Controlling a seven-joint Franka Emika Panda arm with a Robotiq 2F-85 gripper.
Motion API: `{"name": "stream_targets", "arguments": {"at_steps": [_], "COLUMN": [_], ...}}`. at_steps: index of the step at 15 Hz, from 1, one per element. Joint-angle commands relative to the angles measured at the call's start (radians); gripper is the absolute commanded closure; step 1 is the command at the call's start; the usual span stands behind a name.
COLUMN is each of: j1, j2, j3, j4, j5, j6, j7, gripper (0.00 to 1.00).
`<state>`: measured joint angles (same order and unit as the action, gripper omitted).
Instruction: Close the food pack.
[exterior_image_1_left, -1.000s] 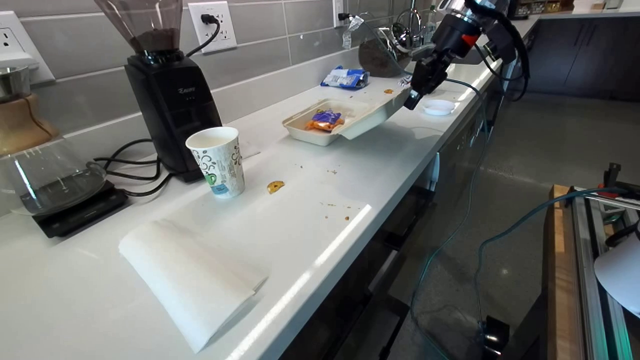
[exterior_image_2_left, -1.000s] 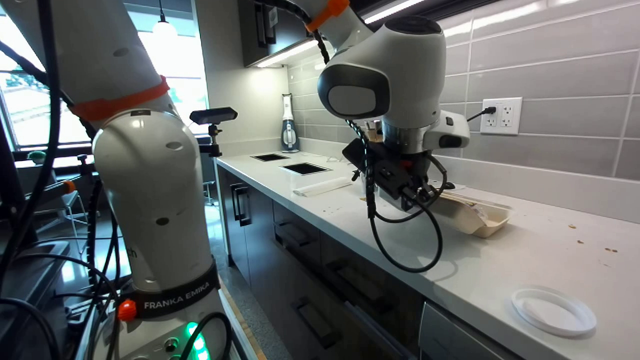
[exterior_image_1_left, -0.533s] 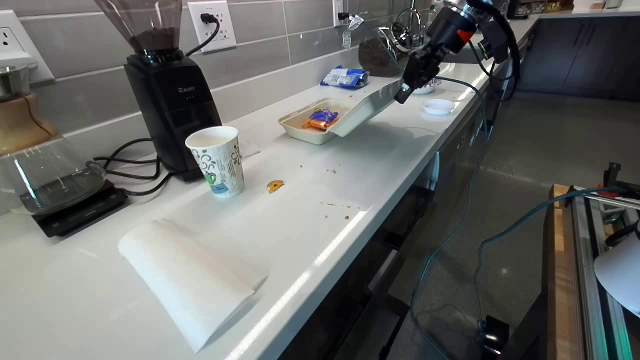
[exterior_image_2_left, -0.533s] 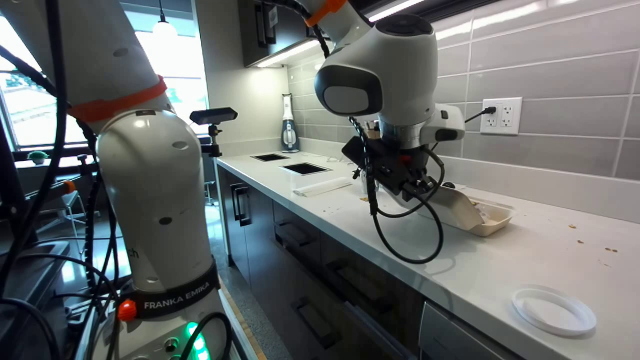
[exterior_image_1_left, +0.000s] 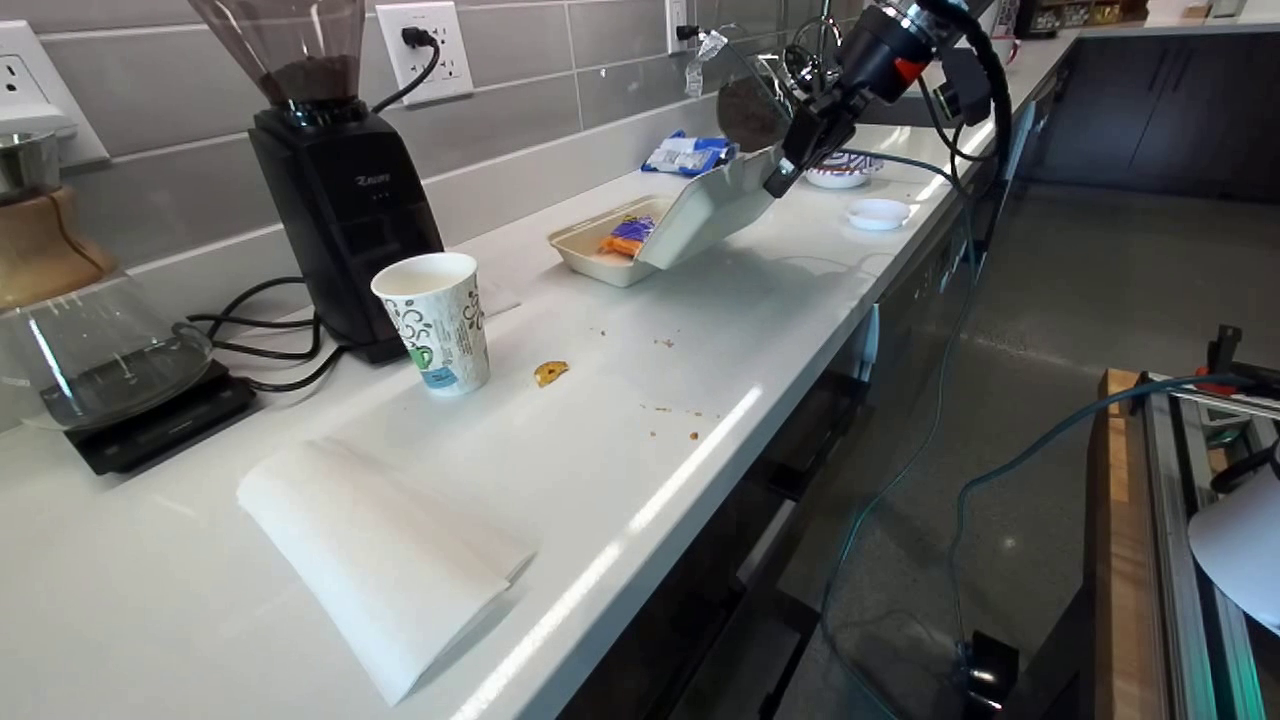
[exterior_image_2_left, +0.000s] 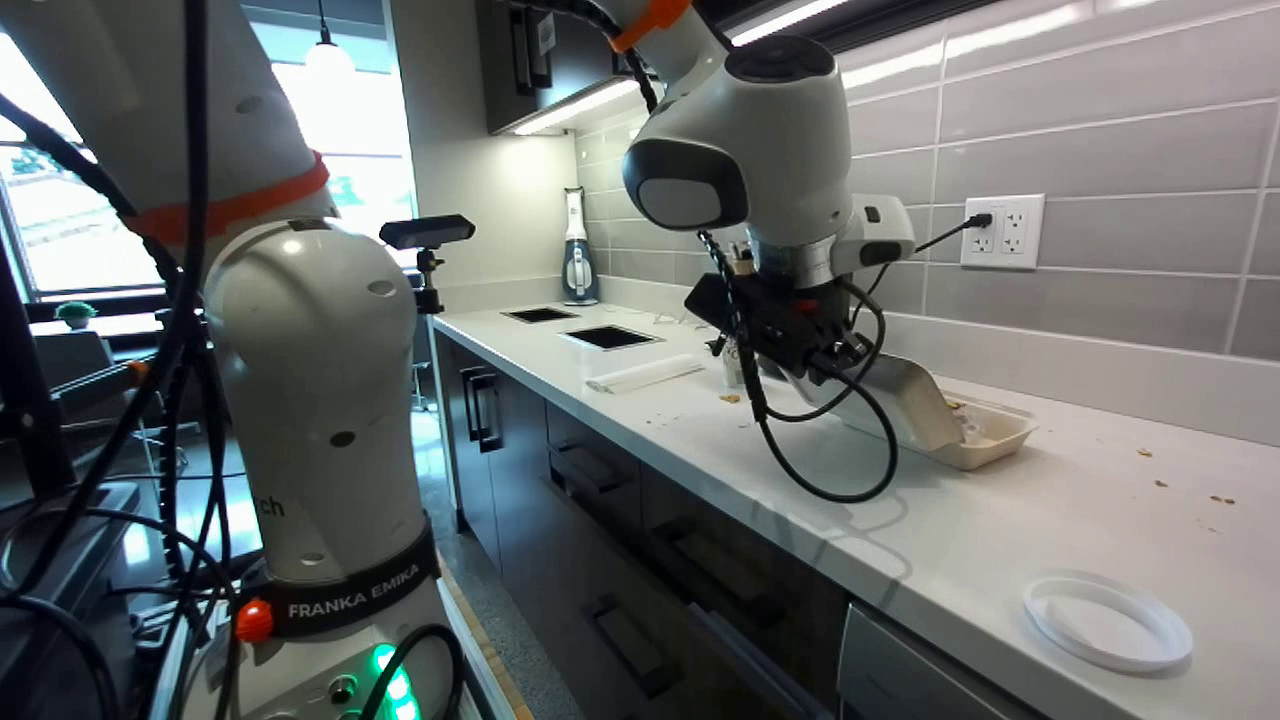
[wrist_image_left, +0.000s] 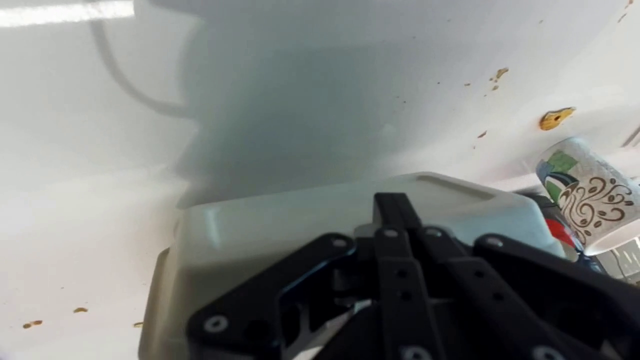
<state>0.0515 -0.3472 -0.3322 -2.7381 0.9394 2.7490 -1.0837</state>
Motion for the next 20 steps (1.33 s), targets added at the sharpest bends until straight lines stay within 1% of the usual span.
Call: {"name": "stream_targets", "arguments": {"at_steps": [1,5,11,17,20], "j1": [0.049,0.085,0.132,0.146,0.148], "j2": [-0.003,0.018,0.104,0.176,0.197], "j3": [-0.008,-0.014,-0.024,-0.023,-0.017], "j4": [0.014,0.055,0.134,0.208,0.244], "j5": [0.075,0.114,0.183,0.252,0.311], "j6": [0.053,0.088,0.078,0.087,0.104], "j7": [-0.081,-0.143,-0.23,-0.324,-0.392], "gripper": [1.0,1.0,1.0,1.0,1.0]}}
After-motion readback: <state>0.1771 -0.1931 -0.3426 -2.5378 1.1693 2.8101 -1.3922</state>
